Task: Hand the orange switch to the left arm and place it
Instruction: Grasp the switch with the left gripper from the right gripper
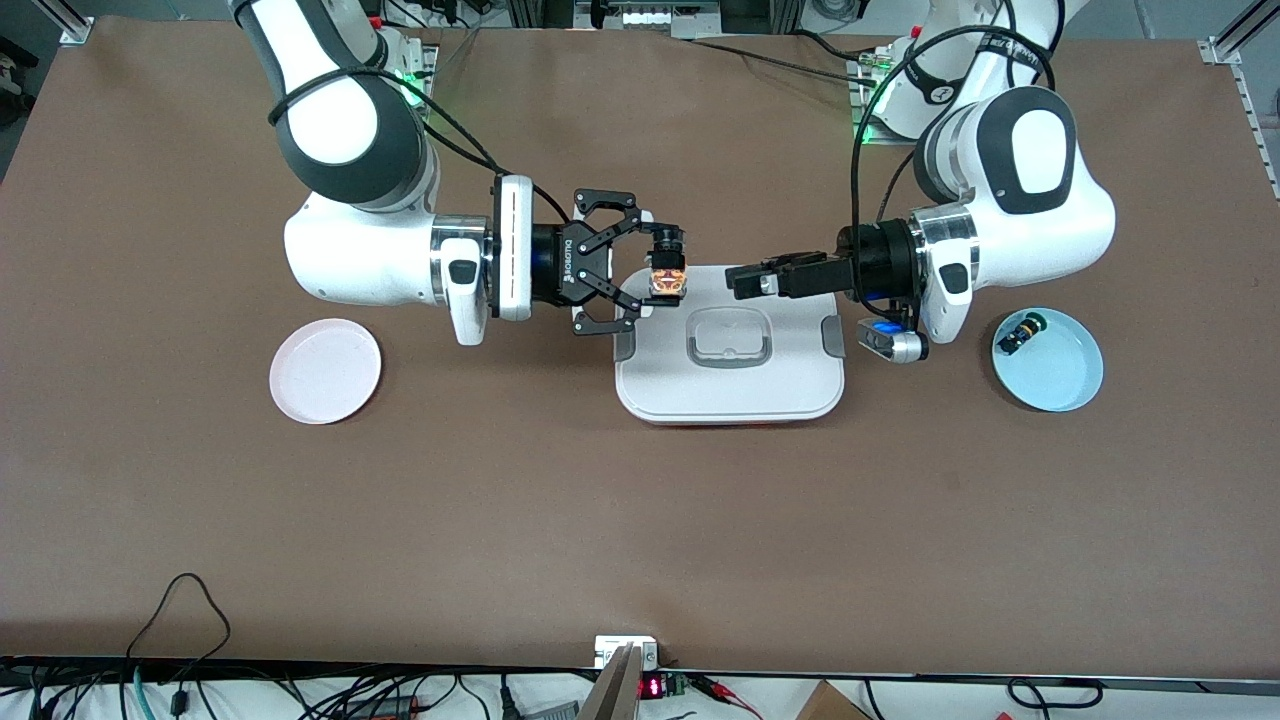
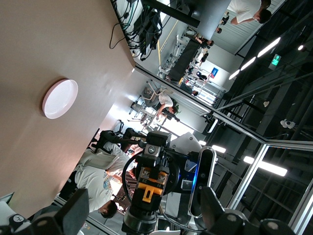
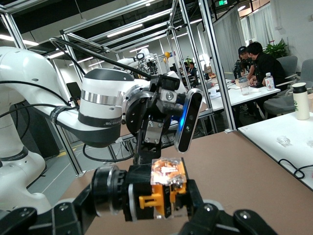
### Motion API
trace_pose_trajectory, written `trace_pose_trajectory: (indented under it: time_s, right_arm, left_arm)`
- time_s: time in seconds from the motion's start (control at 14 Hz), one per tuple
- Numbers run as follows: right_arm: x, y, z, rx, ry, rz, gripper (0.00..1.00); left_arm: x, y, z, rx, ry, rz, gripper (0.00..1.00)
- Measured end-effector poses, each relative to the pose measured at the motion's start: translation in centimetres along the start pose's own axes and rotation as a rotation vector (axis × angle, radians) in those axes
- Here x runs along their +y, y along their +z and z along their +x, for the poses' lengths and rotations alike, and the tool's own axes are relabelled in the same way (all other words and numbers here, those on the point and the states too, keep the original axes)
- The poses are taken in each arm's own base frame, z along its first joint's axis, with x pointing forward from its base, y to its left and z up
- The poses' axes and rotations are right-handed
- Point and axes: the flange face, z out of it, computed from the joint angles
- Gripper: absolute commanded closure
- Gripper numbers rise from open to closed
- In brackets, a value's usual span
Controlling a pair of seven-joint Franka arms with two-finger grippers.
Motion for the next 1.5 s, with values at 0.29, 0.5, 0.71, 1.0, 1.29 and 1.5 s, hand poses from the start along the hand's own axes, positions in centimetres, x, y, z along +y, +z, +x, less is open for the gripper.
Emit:
trace_pose_trajectory:
  time_s: [0.29, 0.5, 0.71, 1.0, 1.29, 1.5]
  right_arm:
    - [0.1, 0.0, 0.0, 0.000, -0.010, -0.005, 0.79]
    - [0.1, 0.0, 0.0, 0.000, -0.020, -0.005, 0.79]
    - [0.1, 0.0, 0.0, 0.000, -0.023, -0.005, 0.79]
    - [-0.2, 0.4, -0.1, -0.003, -0.026, 0.002, 0.79]
    - [-0.4, 0.7, -0.1, -0.004, -0.027, 0.005, 0.79]
    - [-0.3, 0.7, -0.3, -0.006, -0.024, 0.003, 0.79]
  left_arm:
    - [-0.6, 2.8, -1.5, 0.046, 0.025, -0.056, 0.00]
    - [-1.1, 4.4, -2.5, 0.045, 0.083, -0.050, 0.00]
    - [-1.2, 4.4, -2.5, 0.050, 0.188, -0.047, 0.00]
    - [-1.4, 4.8, -2.7, 0.072, 0.241, -0.035, 0.02]
    - [-1.8, 5.9, -3.5, 0.081, 0.248, -0.020, 0.48]
    - [-1.6, 5.9, -3.6, 0.082, 0.252, -0.023, 0.57]
